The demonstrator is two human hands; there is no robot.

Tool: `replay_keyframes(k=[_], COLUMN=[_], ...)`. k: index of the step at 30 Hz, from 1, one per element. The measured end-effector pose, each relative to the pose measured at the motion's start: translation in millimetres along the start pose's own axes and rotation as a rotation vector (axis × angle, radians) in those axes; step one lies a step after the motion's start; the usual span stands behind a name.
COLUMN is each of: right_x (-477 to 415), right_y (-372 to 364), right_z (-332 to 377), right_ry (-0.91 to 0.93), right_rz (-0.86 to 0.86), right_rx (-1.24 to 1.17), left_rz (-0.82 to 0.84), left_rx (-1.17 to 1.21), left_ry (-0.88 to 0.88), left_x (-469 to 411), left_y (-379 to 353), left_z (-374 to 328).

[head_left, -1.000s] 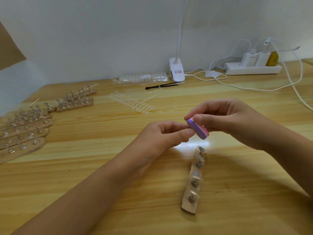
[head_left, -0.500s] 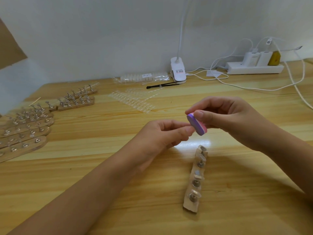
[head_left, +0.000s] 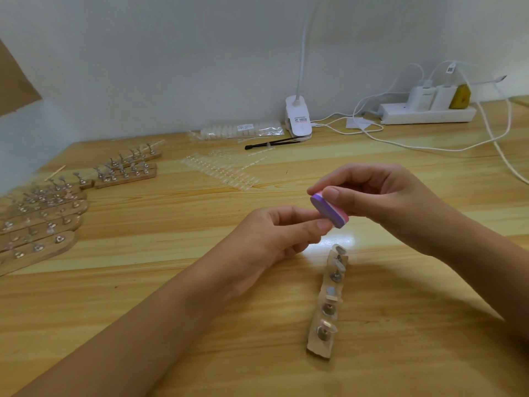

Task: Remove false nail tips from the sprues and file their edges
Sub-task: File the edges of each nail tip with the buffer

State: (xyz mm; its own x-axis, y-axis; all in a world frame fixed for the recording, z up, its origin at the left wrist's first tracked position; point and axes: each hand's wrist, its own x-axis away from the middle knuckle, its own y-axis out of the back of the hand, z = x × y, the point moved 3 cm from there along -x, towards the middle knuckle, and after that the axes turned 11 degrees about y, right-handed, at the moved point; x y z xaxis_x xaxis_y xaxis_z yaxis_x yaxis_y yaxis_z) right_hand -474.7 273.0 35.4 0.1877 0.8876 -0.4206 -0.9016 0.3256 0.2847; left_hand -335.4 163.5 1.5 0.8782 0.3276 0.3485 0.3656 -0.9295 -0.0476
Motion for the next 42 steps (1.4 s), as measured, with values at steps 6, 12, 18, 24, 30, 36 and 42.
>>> replay_keyframes(k=[6,12,18,24,30,36,42], right_x=[0.2,-0.2,0.4,0.1,-0.8,-0.6,-1.5], right_y=[1.4,-1.2,-1.7,-0.7,-0.7,2.6,10.1], right_z=[4.1,5.0,3.7,2.6,-4.4,-1.7,1.1], right_ry=[-0.011,-0.007,0.006,0.03,-0.014,-0.046,0.027], right_rz=[0.052,0.029,0.01,-0.033,-0.116,-0.046,-0.275], right_rx=[0.018,0.04,0.059,-0.005,-0.113,-0.148,-0.18], left_rz=[-0.038,-0.047,-0.056,-0.047,-0.003,0.011,-0.012], left_rx=[0.002,0.021,-0.099,0.084,0.145,0.287,0.242], left_ry=[-0.015,-0.004,-0.019,-0.019,0.026,0.024,0.032], left_x=[1.9,2.0,3.9,4.0,0.3,-0.7,-0.5], left_y=[5.1,4.4,-0.1,7.2,-2.7,2.1,-0.3], left_z=[-4.2,-5.2,-4.6,-9.6,-0.7,-3.2,-2.5])
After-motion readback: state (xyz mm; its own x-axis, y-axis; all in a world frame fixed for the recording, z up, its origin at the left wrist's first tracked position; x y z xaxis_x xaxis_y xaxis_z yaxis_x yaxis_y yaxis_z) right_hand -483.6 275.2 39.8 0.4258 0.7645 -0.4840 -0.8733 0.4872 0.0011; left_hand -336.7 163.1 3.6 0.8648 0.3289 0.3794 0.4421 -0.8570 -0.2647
